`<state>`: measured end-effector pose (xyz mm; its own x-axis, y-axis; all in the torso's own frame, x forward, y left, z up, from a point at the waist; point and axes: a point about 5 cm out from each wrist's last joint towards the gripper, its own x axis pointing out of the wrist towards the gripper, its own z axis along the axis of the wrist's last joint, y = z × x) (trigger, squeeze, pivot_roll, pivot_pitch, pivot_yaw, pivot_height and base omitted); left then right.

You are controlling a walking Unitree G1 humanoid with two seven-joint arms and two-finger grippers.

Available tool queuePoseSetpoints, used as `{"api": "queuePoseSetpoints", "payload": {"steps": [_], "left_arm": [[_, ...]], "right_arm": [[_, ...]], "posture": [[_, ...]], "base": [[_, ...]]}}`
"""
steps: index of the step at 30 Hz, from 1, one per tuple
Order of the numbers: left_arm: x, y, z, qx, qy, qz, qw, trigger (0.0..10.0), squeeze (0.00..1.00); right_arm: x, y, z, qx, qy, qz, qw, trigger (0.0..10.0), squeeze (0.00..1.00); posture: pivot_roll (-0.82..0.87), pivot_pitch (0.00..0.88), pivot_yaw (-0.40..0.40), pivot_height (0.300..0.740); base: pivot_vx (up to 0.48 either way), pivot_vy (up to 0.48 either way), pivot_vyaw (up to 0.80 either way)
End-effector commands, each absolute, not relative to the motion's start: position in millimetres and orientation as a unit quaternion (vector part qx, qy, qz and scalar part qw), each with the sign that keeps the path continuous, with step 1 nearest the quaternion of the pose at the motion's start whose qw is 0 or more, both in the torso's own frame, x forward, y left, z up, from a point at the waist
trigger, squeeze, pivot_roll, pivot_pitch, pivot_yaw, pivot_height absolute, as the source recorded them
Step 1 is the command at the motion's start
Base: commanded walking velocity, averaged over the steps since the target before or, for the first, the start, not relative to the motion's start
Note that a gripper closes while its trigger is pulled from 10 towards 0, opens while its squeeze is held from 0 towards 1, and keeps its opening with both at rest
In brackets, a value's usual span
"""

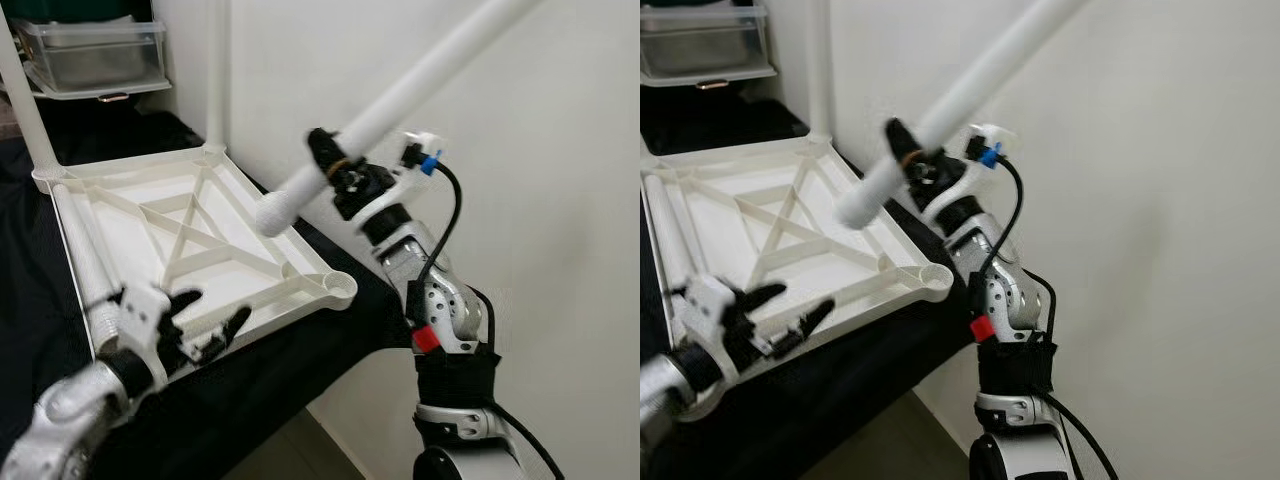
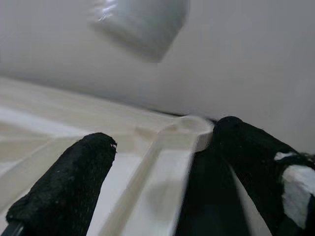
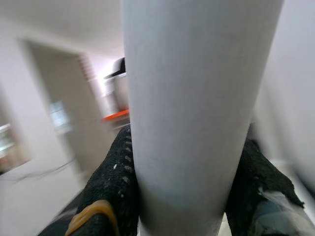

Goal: Building children table

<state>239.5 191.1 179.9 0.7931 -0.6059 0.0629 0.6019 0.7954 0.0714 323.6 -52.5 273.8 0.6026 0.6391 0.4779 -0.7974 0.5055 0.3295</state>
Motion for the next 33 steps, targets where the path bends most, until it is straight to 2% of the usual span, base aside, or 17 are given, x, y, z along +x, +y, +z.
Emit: {"api": "queuePoseSetpoints", "payload": {"steps": [1, 5, 9, 16, 22, 26, 33], "left_arm": [[237.5, 188.7, 181.6, 0.021, -0.034, -0.342, 0.939, 10.0, 0.00], [237.4, 186.4, 190.7, 0.031, -0.034, -0.373, 0.927, 10.0, 0.00], [236.9, 189.2, 192.2, 0.038, -0.025, -0.378, 0.925, 10.0, 0.00], [237.9, 197.2, 196.2, 0.047, -0.017, -0.362, 0.931, 10.0, 0.00], [239.4, 198.1, 195.0, 0.048, -0.014, -0.356, 0.933, 10.0, 0.00], [244.3, 193.5, 196.8, 0.043, -0.020, -0.364, 0.930, 10.0, 0.00], [250.4, 180.9, 197.3, 0.036, -0.021, -0.394, 0.918, 10.0, 0.00]], "right_arm": [[318.0, -49.4, 272.9, 0.265, -0.147, 0.448, 0.841, 0.0, 0.00], [311.5, -42.7, 268.2, 0.242, -0.137, 0.502, 0.819, 0.0, 0.00], [307.7, -42.3, 267.4, 0.229, -0.136, 0.525, 0.809, 0.0, 0.00], [308.0, -48.3, 264.7, 0.202, -0.134, 0.534, 0.810, 0.0, 0.00], [304.2, -49.6, 264.5, 0.194, -0.134, 0.554, 0.799, 0.0, 0.00], [294.1, -45.0, 261.2, 0.187, -0.127, 0.589, 0.776, 0.0, 0.00], [285.5, -37.3, 255.6, 0.183, -0.115, 0.614, 0.759, 0.0, 0.00]], "posture": [[0.11, 0.000, -0.159, 0.740], [0.12, 0.000, -0.158, 0.740], [0.12, 0.000, -0.154, 0.740], [0.12, 0.000, -0.149, 0.740], [0.12, 0.000, -0.147, 0.740], [0.12, 0.000, -0.144, 0.740], [0.12, 0.000, -0.141, 0.740]], "base": [[0.000, 0.000, 0.00], [0.000, 0.000, 0.00], [0.000, 0.000, 0.00], [0.000, 0.000, 0.00], [0.000, 0.000, 0.00], [0.000, 0.000, 0.00], [0.000, 0.000, 0.00]]}}
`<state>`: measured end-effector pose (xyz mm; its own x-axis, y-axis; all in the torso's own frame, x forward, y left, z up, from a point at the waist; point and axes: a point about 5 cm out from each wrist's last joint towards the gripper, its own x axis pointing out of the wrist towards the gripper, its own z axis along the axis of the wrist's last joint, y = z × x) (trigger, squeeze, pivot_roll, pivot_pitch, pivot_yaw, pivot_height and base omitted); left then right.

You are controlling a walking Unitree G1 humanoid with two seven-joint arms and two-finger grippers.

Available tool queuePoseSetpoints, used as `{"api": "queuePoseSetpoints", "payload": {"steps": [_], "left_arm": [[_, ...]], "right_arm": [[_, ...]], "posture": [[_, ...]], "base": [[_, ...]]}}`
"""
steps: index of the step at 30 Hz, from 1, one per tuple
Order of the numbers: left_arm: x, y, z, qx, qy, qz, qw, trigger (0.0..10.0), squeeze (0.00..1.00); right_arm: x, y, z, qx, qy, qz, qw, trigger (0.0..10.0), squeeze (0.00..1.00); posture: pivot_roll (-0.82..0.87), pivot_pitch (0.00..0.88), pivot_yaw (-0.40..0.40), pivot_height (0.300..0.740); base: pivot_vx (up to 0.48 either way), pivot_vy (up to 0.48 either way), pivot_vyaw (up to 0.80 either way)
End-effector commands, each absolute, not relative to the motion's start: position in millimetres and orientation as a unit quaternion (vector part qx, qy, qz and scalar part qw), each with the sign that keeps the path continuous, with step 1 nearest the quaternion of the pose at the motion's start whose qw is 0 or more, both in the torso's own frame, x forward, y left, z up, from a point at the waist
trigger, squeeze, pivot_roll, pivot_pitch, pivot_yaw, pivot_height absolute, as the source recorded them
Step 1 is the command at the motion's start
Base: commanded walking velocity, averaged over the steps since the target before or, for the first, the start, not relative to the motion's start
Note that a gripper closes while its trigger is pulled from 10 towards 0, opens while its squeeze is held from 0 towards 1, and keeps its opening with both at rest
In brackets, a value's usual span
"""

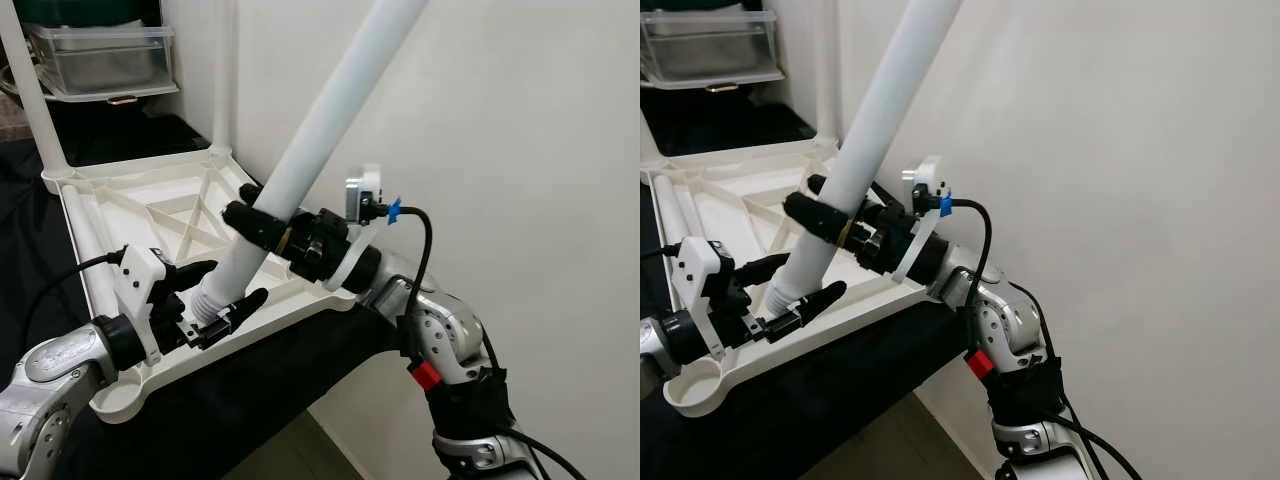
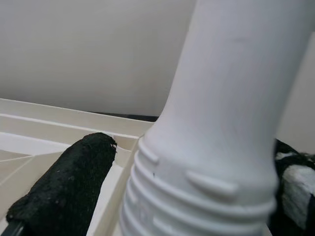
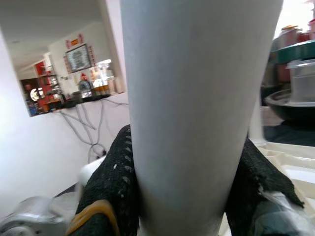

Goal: Building children table

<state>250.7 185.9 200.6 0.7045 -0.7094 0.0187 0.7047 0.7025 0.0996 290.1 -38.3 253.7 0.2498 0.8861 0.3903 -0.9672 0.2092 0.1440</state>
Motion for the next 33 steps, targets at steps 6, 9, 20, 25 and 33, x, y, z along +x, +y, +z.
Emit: {"api": "queuePoseSetpoints", "payload": {"steps": [6, 9, 20, 25, 33], "left_arm": [[256.4, 169.6, 193.7, 0.039, -0.011, -0.427, 0.903, 5.0, 0.00], [255.3, 165.7, 191.5, 0.042, -0.005, -0.447, 0.894, 0.0, 0.00], [251.0, 164.0, 186.5, 0.053, 0.009, -0.456, 0.888, 0.0, 0.00], [252.4, 163.3, 185.8, 0.052, 0.006, -0.453, 0.890, 0.0, 0.00], [251.8, 162.2, 184.0, 0.065, 0.014, -0.467, 0.882, 0.0, 0.00]], "right_arm": [[281.0, -31.8, 254.3, 0.177, -0.109, 0.631, 0.747, 0.0, 0.00], [281.9, -32.1, 255.6, 0.174, -0.109, 0.632, 0.747, 0.0, 0.00], [294.9, -35.5, 259.5, 0.193, -0.099, 0.595, 0.774, 4.7, 0.00], [298.5, -33.1, 258.0, 0.223, -0.076, 0.576, 0.783, 10.0, 0.76], [297.1, -20.2, 255.6, 0.257, -0.075, 0.574, 0.774, 10.0, 1.00]], "posture": [[0.10, 0.000, -0.130, 0.740], [0.10, 0.000, -0.127, 0.740], [0.11, 0.000, -0.133, 0.740], [0.11, 0.000, -0.133, 0.740], [0.12, 0.000, -0.132, 0.740]], "base": [[0.000, 0.000, 0.00], [0.000, 0.000, 0.00], [0.000, 0.000, 0.00], [0.000, 0.000, 0.00], [0.000, 0.000, 0.00]]}}
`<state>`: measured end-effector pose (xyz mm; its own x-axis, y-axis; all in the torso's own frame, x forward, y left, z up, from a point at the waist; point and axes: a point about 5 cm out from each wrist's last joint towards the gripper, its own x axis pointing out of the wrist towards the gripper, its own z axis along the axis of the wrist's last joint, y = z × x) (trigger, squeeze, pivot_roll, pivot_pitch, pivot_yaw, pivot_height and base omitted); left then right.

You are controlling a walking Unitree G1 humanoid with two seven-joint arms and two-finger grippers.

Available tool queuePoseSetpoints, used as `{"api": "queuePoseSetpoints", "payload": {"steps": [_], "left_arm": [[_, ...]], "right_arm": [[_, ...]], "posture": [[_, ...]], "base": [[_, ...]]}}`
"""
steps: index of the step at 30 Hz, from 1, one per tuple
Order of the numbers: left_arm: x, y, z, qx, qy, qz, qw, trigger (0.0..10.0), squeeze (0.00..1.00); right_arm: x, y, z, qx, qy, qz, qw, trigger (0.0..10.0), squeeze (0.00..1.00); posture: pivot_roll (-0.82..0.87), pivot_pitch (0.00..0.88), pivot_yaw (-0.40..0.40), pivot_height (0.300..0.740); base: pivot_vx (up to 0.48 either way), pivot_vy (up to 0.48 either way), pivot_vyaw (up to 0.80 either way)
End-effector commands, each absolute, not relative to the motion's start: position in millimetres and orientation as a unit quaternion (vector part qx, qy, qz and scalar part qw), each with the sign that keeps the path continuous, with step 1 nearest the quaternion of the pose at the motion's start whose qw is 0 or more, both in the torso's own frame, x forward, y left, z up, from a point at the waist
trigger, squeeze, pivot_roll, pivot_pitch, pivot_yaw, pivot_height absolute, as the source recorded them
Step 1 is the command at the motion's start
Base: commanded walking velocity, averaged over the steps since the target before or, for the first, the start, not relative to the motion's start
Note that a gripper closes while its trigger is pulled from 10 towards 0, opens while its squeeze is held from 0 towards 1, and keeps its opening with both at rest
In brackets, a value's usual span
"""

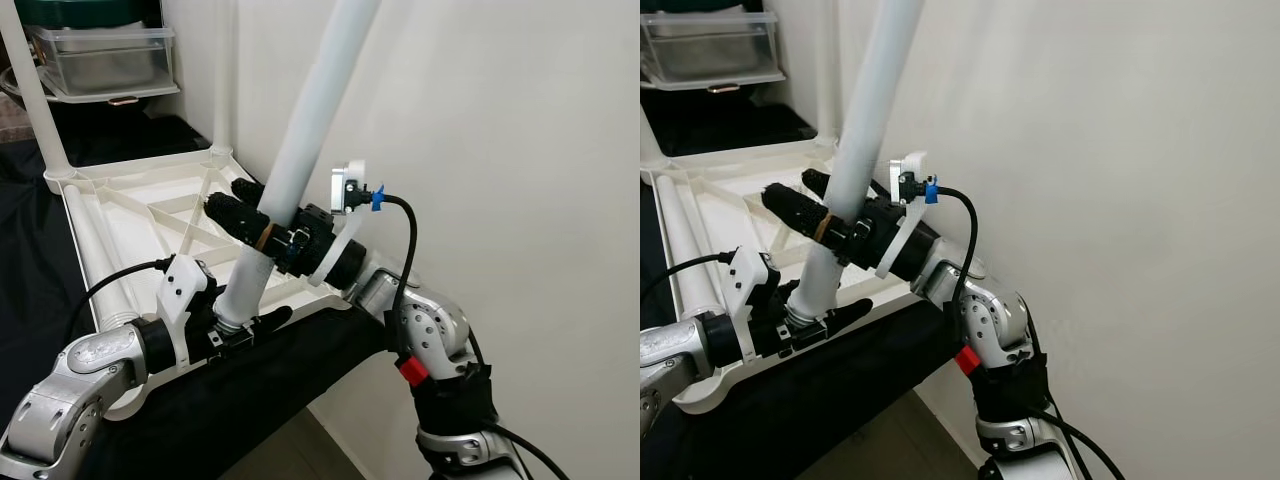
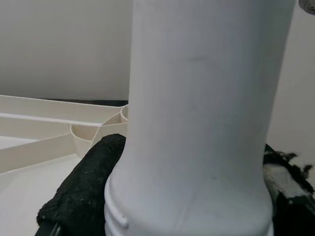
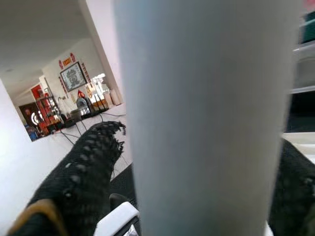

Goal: Building children table

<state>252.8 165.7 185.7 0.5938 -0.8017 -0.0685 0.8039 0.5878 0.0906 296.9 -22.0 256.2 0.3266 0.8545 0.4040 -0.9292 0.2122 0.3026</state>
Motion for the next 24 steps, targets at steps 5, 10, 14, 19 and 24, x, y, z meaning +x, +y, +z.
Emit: {"api": "queuePoseSetpoints", "payload": {"steps": [5, 10, 14, 19, 24], "left_arm": [[252.6, 162.7, 185.3, 0.068, 0.014, -0.470, 0.880, 0.0, 0.00], [251.0, 161.2, 184.5, 0.068, 0.015, -0.472, 0.879, 0.0, 0.00], [248.0, 161.3, 181.3, 0.072, 0.022, -0.477, 0.876, 0.0, 0.00], [247.9, 163.6, 180.9, 0.078, 0.024, -0.477, 0.875, 0.0, 0.00], [247.5, 164.9, 179.4, 0.086, 0.028, -0.479, 0.873, 0.0, 0.00]], "right_arm": [[295.1, -9.7, 247.3, 0.245, -0.056, 0.574, 0.780, 10.0, 1.00], [293.9, -6.2, 240.1, 0.241, -0.048, 0.567, 0.787, 10.0, 0.00], [293.2, -7.1, 236.1, 0.238, -0.048, 0.571, 0.784, 0.0, 0.00], [296.8, -11.2, 231.4, 0.226, -0.044, 0.568, 0.790, 0.0, 0.00], [298.5, -15.9, 229.0, 0.214, -0.042, 0.566, 0.795, 0.0, 0.00]], "posture": [[0.12, 0.000, -0.136, 0.740], [0.12, 0.000, -0.136, 0.740], [0.12, 0.000, -0.137, 0.740], [0.12, 0.000, -0.139, 0.740], [0.12, 0.000, -0.137, 0.740]], "base": [[0.000, 0.000, 0.00], [0.000, 0.000, 0.00], [0.000, 0.000, 0.00], [0.000, 0.000, 0.00], [0.000, 0.000, 0.00]]}}
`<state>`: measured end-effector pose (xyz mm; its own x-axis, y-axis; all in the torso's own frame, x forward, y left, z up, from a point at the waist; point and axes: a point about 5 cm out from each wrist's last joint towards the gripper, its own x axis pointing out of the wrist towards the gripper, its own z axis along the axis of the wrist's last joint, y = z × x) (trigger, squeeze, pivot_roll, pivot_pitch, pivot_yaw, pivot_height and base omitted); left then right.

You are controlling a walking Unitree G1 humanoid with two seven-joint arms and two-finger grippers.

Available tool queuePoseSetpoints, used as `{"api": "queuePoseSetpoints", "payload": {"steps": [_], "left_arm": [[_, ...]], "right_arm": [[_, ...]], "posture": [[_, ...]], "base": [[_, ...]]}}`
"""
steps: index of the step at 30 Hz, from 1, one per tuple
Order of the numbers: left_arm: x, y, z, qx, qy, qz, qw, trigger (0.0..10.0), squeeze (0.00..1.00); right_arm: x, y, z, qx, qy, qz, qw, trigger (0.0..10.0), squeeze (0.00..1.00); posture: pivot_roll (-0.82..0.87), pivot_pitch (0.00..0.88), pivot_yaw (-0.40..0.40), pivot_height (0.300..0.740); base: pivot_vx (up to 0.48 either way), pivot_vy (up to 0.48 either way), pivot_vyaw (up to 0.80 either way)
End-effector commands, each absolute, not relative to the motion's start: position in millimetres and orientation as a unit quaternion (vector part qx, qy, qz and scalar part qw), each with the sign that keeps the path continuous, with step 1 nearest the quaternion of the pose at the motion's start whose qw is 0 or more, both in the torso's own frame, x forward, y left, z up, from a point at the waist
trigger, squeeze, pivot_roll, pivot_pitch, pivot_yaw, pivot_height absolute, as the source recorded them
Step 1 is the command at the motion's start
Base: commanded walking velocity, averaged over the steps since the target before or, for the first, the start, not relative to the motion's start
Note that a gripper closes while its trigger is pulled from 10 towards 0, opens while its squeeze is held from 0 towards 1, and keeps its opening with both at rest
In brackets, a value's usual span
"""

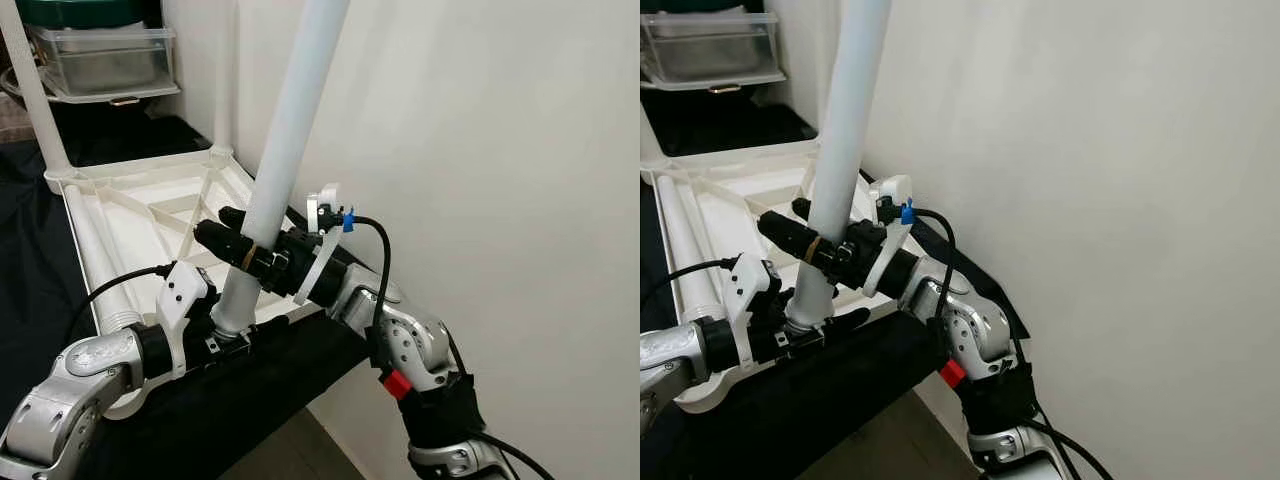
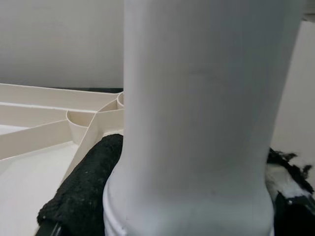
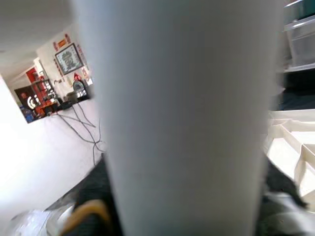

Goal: Building children table

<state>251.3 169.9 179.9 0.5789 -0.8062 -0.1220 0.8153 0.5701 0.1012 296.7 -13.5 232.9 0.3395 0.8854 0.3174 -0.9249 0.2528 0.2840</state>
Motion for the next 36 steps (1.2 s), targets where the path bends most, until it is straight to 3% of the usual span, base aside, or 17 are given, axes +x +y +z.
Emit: {"api": "queuePoseSetpoints", "payload": {"steps": [1, 3, 4, 6, 7, 8, 9, 10, 15, 24, 25, 27, 34, 35, 36], "left_arm": [[247.2, 165.8, 178.9, 0.089, 0.029, -0.480, 0.872, 0.0, 0.00], [247.3, 166.5, 178.8, 0.093, 0.029, -0.479, 0.872, 0.1, 0.00], [247.5, 167.5, 178.4, 0.098, 0.030, -0.478, 0.873, 0.8, 0.00], [247.6, 167.7, 178.3, 0.099, 0.030, -0.477, 0.873, 0.8, 0.00], [247.9, 168.9, 177.9, 0.107, 0.026, -0.473, 0.874, 2.9, 0.00], [247.9, 168.9, 177.9, 0.107, 0.026, -0.473, 0.874, 2.9, 0.00], [249.0, 169.5, 178.4, 0.113, 0.019, -0.465, 0.878, 7.2, 0.06], [253.5, 170.3, 179.6, 0.110, 0.007, -0.446, 0.888, 10.0, 1.00], [258.6, 173.2, 183.2, 0.096, -0.009, -0.419, 0.903, 10.0, 1.00], [246.3, 173.3, 186.6, 0.063, -0.024, -0.399, 0.914, 10.0, 1.00], [242.6, 171.4, 181.0, 0.066, -0.018, -0.392, 0.917, 10.0, 1.00], [241.3, 171.0, 175.9, 0.066, -0.013, -0.377, 0.924, 10.0, 1.00], [239.5, 174.9, 167.0, 0.064, -0.003, -0.327, 0.943, 10.0, 0.98], [239.9, 177.7, 165.3, 0.064, -0.002, -0.308, 0.949, 10.0, 0.00], [240.2, 179.6, 164.1, 0.064, -0.001, -0.296, 0.953, 10.0, 0.00]], "right_arm": [[300.1, -18.9, 226.9, 0.206, -0.040, 0.561, 0.801, 0.0, 0.00], [301.1, -20.7, 225.9, 0.203, -0.039, 0.558, 0.804, 0.0, 0.00], [302.5, -23.5, 224.5, 0.201, -0.038, 0.552, 0.808, 0.0, 0.00], [303.0, -24.6, 224.1, 0.201, -0.038, 0.550, 0.810, 0.0, 0.00], [305.1, -27.4, 223.5, 0.202, -0.041, 0.540, 0.816, 0.0, 0.00], [305.1, -27.4, 223.5, 0.202, -0.041, 0.540, 0.816, 0.0, 0.00], [306.1, -28.7, 223.6, 0.203, -0.043, 0.534, 0.819, 0.0, 0.00], [308.2, -31.5, 224.2, 0.205, -0.050, 0.523, 0.826, 0.0, 0.00], [316.2, -39.6, 227.8, 0.202, -0.070, 0.493, 0.843, 0.0, 0.00], [354.4, -92.1, 244.2, 0.119, -0.130, 0.361, 0.916, 0.0, 0.00], [362.5, -107.7, 246.9, 0.068, -0.154, 0.301, 0.939, 0.0, 0.00], [366.2, -118.7, 246.9, 0.011, -0.176, 0.251, 0.952, 0.0, 0.00], [361.9, -122.9, 232.2, -0.068, -0.217, 0.214, 0.950, 0.0, 0.00], [360.4, -119.8, 223.4, -0.053, -0.216, 0.221, 0.950, 0.0, 0.00], [359.5, -117.8, 217.6, -0.039, -0.213, 0.225, 0.950, 0.0, 0.00]], "posture": [[0.12, 0.000, -0.136, 0.740], [0.12, 0.000, -0.135, 0.740], [0.12, 0.000, -0.135, 0.740], [0.12, 0.000, -0.135, 0.740], [0.12, 0.000, -0.131, 0.740], [0.12, 0.000, -0.131, 0.740], [0.12, 0.000, -0.129, 0.740], [0.11, 0.000, -0.127, 0.740], [0.11, 0.000, -0.126, 0.740], [0.12, 0.000, -0.135, 0.740], [0.12, 0.000, -0.137, 0.740], [0.12, 0.000, -0.138, 0.740], [0.12, 0.000, -0.137, 0.740], [0.14, 0.000, -0.135, 0.740], [0.14, 0.000, -0.135, 0.740]], "base": [[0.000, 0.000, 0.00], [0.000, 0.000, 0.00], [0.000, 0.000, 0.00], [0.000, 0.000, 0.00], [0.000, 0.000, 0.00], [0.000, 0.000, 0.00], [0.000, 0.000, 0.00], [0.000, 0.000, 0.00], [0.000, 0.000, 0.00], [0.000, 0.000, 0.00], [0.000, 0.000, 0.00], [0.000, 0.000, 0.00], [0.000, 0.000, 0.00], [0.000, 0.000, 0.00], [0.000, 0.000, 0.00]]}}
